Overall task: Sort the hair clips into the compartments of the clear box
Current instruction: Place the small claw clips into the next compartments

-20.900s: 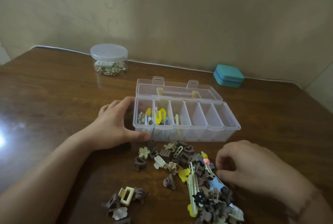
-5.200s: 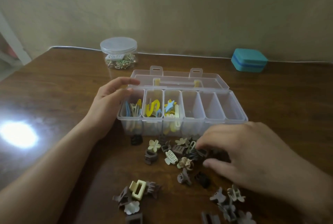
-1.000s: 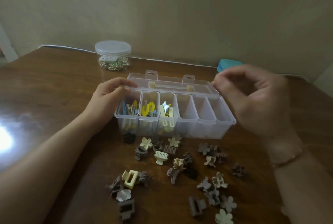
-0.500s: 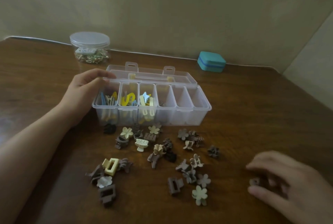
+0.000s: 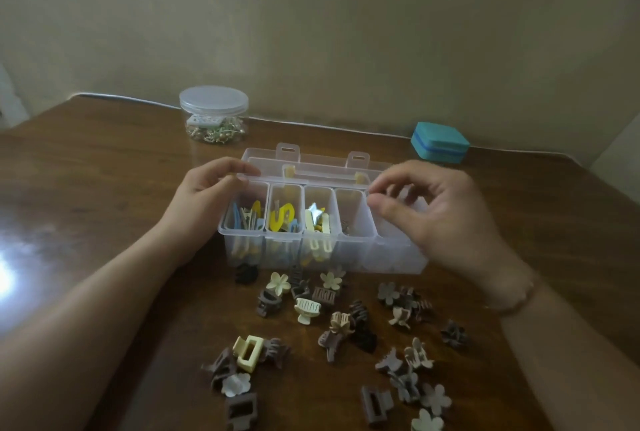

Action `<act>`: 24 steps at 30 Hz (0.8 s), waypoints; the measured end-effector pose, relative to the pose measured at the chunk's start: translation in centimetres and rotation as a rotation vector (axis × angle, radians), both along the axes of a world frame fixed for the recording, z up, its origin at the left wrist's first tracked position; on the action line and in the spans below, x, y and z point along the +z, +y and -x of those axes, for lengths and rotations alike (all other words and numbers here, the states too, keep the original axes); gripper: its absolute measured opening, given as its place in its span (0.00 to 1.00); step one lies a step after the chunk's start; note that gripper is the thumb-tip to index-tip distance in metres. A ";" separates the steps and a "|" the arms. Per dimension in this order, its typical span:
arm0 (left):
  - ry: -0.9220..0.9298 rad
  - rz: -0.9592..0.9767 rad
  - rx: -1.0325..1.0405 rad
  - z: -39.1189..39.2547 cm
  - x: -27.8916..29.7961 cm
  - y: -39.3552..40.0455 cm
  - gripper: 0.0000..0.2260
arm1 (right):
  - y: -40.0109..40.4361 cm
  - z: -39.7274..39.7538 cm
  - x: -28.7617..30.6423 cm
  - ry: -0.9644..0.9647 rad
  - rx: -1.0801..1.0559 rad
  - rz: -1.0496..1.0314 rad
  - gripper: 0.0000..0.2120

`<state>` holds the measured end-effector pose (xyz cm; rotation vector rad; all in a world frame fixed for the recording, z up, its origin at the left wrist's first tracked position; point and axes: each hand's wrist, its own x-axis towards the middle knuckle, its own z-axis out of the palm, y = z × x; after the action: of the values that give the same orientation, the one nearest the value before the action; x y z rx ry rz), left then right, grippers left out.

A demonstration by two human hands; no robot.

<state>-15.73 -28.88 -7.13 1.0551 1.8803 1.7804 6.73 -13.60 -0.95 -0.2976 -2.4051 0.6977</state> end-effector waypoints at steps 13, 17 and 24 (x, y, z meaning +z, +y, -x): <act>-0.030 -0.015 0.003 0.5 -0.5 0.3 0.10 | 0.5 -5.8 1.8 -0.728 -0.069 -0.296 0.10; -0.026 -0.024 0.000 0.4 -0.4 0.3 0.11 | -1.0 -4.7 0.8 -0.899 -0.039 -0.382 0.23; -0.029 -0.031 0.003 0.3 -0.3 0.3 0.10 | -0.7 -5.2 1.4 -0.800 0.015 -0.288 0.20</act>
<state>-15.99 -28.59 -7.46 1.0322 1.8447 1.8220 11.92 -14.32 0.47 -0.5081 -3.2157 0.2345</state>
